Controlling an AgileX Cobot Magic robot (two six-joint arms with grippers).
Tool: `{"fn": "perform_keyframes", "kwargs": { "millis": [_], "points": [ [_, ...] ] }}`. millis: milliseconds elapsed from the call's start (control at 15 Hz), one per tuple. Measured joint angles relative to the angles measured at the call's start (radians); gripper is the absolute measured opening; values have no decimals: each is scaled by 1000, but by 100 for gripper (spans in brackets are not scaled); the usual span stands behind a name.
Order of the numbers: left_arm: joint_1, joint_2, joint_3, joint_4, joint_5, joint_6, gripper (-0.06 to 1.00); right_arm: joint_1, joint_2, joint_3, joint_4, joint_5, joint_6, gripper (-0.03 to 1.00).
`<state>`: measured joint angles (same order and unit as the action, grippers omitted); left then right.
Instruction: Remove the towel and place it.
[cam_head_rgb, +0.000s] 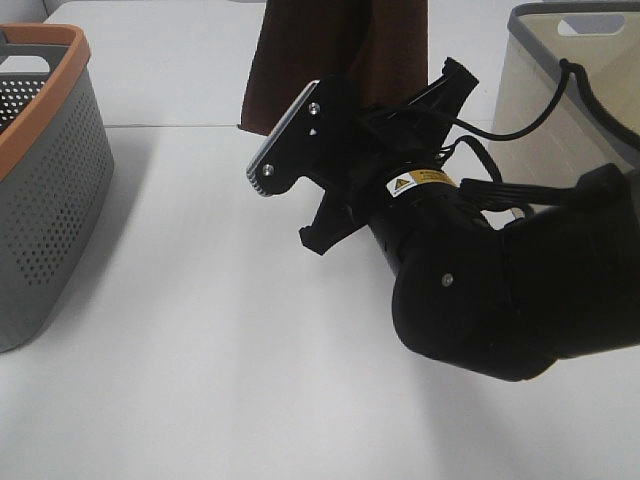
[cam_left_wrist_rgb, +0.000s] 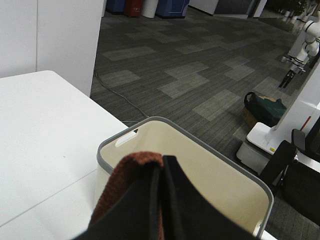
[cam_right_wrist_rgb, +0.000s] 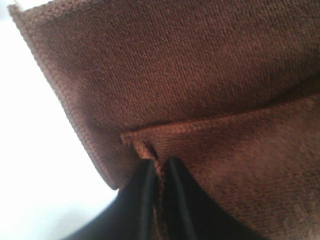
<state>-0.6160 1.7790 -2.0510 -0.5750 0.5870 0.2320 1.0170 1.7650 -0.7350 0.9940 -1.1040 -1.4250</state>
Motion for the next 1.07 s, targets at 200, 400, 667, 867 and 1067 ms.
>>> {"fn": "perform_keyframes", "kwargs": {
  "millis": [200, 400, 667, 867, 1067],
  "points": [
    [0, 0, 0, 69, -12, 1, 0, 0, -9, 0, 4, 3, -1, 0],
    [0, 0, 0, 194, -29, -6, 0, 0, -77, 0, 9, 40, 24, 0],
    [0, 21, 0, 530, -6, -139, 0, 0, -198, -2, 24, 145, 149, 0],
    [0, 33, 0, 712, 87, -232, 0, 0, -235, -2, 78, 170, 179, 0],
    [11, 34, 0, 798, 158, -288, 0, -20, -242, -19, 103, 179, 227, 0]
  ]
}}
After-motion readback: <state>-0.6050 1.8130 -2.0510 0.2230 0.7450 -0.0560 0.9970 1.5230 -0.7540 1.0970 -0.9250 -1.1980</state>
